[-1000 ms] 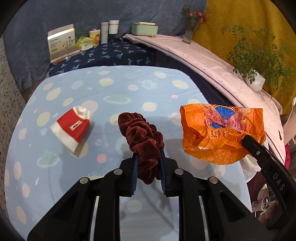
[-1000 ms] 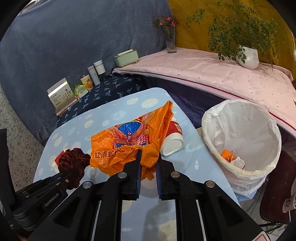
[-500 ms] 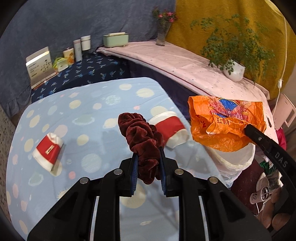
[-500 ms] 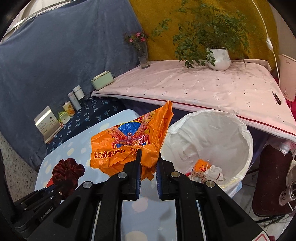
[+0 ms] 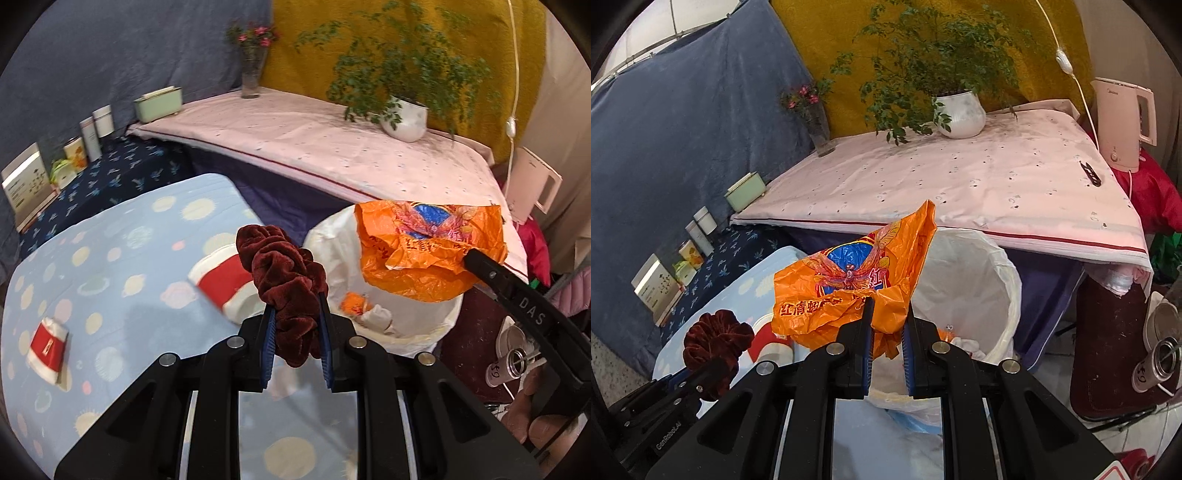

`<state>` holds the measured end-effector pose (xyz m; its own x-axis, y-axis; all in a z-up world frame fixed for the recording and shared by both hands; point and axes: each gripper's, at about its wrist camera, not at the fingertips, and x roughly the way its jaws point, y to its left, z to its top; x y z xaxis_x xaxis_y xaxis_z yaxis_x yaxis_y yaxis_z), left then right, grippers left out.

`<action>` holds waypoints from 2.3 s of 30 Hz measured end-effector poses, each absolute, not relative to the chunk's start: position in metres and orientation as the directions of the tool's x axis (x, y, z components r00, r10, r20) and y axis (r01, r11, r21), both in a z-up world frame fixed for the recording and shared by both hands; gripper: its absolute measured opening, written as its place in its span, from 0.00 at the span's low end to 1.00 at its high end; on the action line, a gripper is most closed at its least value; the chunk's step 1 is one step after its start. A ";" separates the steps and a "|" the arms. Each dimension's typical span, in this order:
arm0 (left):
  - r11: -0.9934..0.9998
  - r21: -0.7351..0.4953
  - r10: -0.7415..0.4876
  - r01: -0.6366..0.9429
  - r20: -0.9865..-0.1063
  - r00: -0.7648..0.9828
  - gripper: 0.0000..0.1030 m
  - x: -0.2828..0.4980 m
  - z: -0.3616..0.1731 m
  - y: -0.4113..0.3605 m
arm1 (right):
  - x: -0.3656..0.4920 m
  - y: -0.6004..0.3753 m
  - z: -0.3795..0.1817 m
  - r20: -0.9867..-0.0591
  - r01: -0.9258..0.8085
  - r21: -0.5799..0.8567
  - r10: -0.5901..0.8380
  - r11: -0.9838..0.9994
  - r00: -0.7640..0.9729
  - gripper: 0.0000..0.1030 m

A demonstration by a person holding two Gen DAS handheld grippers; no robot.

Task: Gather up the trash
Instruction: 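Lift and carry the velvet scrunchie and orange bag over the trash bin, then open both grippers to drop the scrunchie and orange bag into the bin, then move both open grippers back over the red-and-white paper cups on the table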

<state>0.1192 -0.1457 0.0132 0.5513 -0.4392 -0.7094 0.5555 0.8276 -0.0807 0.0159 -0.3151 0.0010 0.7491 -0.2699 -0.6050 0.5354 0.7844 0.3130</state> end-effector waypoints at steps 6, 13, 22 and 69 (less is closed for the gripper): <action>0.783 -0.090 -0.488 0.615 -0.702 0.518 0.19 0.115 0.010 -0.176 | 0.005 -0.344 -0.008 -0.615 0.584 0.320 -0.306 0.746 0.727 0.12; 0.740 -0.114 -0.532 0.663 -0.702 0.473 0.19 0.116 0.000 -0.205 | -0.001 -0.368 -0.021 -0.633 0.624 0.318 -0.330 0.714 0.700 0.13; 0.716 -0.150 -0.561 0.682 -0.706 0.433 0.26 0.127 -0.010 -0.232 | 0.009 -0.384 -0.032 -0.653 0.638 0.310 -0.330 0.705 0.682 0.14; 0.928 -0.163 -0.342 0.334 -0.727 0.595 0.66 0.163 -0.007 -0.063 | 0.073 -0.238 -0.003 -0.653 0.405 0.227 -0.170 0.886 0.738 0.54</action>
